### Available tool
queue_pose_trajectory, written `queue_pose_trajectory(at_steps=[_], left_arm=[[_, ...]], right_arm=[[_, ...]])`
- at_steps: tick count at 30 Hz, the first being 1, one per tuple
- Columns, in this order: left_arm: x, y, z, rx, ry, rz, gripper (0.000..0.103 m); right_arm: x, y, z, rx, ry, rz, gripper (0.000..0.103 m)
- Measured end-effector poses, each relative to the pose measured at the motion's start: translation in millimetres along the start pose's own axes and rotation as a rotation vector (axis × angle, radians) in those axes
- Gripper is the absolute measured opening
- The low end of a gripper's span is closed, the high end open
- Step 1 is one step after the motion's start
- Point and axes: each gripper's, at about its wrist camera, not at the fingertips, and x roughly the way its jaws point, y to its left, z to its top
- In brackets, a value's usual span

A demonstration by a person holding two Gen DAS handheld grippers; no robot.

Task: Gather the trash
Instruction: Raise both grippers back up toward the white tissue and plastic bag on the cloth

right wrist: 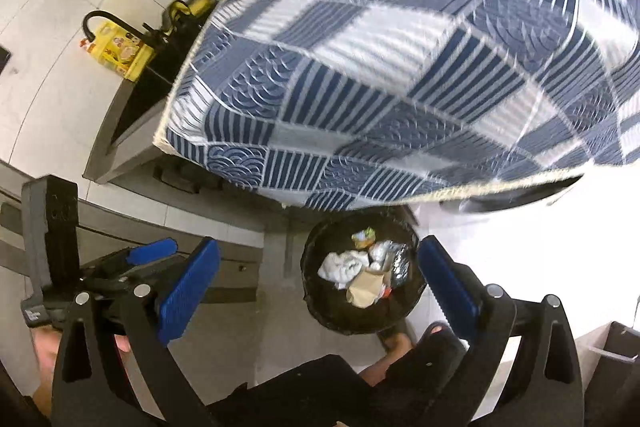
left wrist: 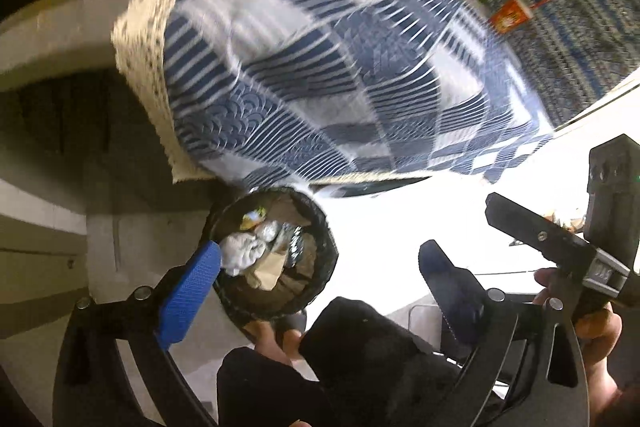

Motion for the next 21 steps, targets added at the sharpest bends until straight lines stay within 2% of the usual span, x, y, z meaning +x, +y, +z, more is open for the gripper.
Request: queue_pose_trajectory(at_steps=[7, 10, 12, 21], left_arm=[[-34.9, -13.4, 12.4, 0.065, -0.066, -0.035, 0.096], [-48.3, -17.0, 17.6, 0.075, -0.098, -0.012, 0.096], [-58.2, -17.9, 21.6, 0.074, -0.121, -0.037, 0.096], [-84.2, -30.6, 41.8, 0.117, -0.198, -0.034, 0.096]], right_arm=[[-37.1, 16.4, 14.0, -0.033, -0.116, -0.032, 0.098], [-52.4, 21.6, 21.3, -0.037, -0.155, -0.044, 0.098], [-63.0, 26.8, 26.0, -0.051, -0.185, -0.055, 0.098], [-91.2, 40.3, 42.5, -0.103, -0.268, -0.106, 0.098]])
